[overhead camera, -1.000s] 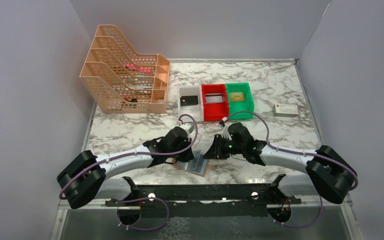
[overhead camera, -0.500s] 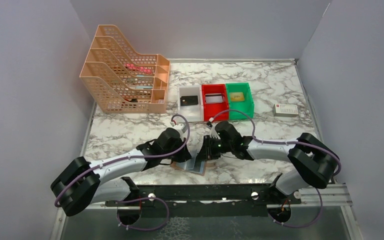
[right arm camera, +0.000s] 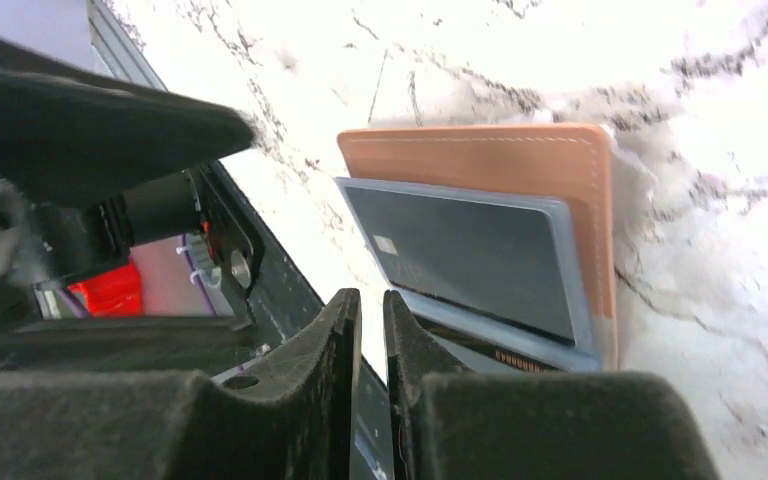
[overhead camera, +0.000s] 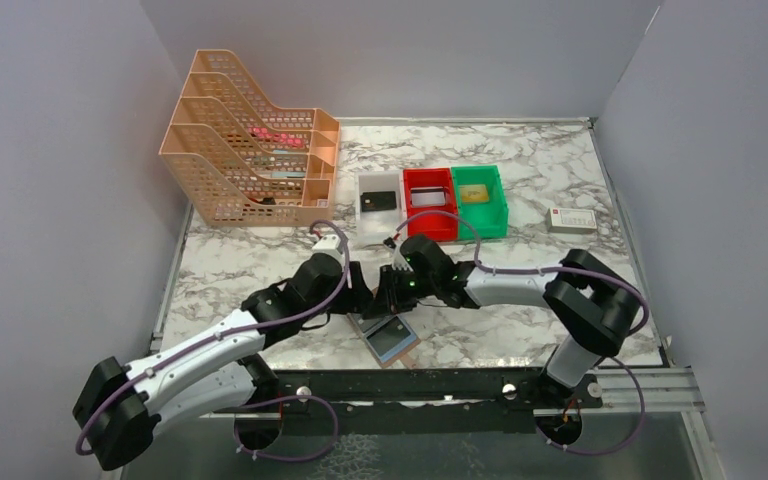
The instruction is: Take the credit cards out of the card holder
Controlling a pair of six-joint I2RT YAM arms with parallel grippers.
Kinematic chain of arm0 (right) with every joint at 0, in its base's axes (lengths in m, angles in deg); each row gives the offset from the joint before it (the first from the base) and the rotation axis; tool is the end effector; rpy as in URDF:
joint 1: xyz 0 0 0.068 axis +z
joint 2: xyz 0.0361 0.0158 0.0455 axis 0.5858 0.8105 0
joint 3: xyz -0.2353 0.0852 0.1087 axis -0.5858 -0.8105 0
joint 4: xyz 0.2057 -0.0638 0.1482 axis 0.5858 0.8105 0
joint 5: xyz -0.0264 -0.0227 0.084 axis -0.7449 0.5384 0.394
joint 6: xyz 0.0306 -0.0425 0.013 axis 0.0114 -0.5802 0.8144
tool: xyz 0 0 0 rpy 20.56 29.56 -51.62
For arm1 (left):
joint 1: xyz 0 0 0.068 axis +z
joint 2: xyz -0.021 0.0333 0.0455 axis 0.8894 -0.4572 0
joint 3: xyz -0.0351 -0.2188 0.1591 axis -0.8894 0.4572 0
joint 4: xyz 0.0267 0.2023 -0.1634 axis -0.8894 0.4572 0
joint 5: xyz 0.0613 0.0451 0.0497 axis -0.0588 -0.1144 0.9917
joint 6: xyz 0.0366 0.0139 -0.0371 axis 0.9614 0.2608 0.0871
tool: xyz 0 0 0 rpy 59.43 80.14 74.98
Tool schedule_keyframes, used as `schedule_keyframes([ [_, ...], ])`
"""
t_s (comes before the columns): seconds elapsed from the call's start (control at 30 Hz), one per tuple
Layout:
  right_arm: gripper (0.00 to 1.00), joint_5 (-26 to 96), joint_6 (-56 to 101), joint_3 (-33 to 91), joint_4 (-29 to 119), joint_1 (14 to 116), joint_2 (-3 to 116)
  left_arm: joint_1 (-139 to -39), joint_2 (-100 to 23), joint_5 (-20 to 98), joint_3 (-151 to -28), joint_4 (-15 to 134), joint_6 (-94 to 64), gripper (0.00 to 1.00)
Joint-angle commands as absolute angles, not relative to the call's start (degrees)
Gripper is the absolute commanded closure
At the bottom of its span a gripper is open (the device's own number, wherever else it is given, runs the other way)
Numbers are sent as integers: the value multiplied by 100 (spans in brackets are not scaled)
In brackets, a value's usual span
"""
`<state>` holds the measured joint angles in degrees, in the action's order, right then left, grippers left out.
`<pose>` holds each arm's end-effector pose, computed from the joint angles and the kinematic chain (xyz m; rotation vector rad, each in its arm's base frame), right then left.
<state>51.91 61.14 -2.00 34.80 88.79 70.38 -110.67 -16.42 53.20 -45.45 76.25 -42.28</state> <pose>0.1846 0.2688 0.1580 -0.4210 2.5676 1.2709 0.1329 -0.1417 0.2060 0.1219 2.3534 -0.6730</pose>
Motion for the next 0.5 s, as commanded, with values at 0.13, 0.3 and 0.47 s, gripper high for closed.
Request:
schedule_keyframes([
  [0.13, 80, 4693, 5935, 404, 4091, 9008, 7603, -11081, -729, 6390, -4883, 8699, -4330, 38],
  [0.3, 80, 4121, 5835, 372, 4483, 9009, 7182, -11082, -877, 6067, -4822, 8591, -4168, 38],
  [0.47, 79, 3868, 5879, -154, 4488, 9009, 6327, -11078, -1219, 5473, -4797, 8009, -3754, 38],
])
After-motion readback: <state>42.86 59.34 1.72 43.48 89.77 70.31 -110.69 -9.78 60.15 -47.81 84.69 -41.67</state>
